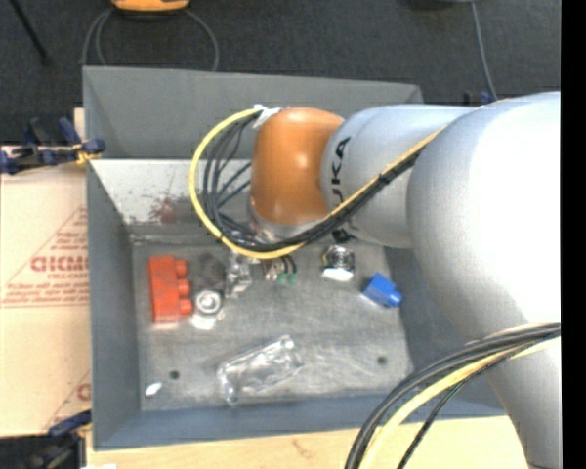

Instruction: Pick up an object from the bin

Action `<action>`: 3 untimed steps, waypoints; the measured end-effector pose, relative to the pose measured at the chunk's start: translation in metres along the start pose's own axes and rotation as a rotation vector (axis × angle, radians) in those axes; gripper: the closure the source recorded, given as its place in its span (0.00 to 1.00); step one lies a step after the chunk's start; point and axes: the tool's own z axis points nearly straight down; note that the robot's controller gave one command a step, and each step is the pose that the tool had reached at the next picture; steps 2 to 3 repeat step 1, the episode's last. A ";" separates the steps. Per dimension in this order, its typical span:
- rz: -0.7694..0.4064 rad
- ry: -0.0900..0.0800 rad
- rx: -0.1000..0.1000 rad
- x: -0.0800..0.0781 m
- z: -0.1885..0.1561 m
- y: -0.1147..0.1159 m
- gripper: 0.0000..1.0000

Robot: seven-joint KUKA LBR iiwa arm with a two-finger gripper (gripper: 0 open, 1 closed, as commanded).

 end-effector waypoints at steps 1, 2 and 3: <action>0.010 -0.005 0.000 0.001 -0.184 -0.001 1.00; 0.010 -0.005 0.000 0.001 -0.184 -0.001 1.00; 0.010 -0.005 0.000 0.001 -0.184 -0.001 1.00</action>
Offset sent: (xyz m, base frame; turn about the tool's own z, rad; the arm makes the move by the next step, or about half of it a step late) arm -0.0049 -0.0016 0.1777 0.0151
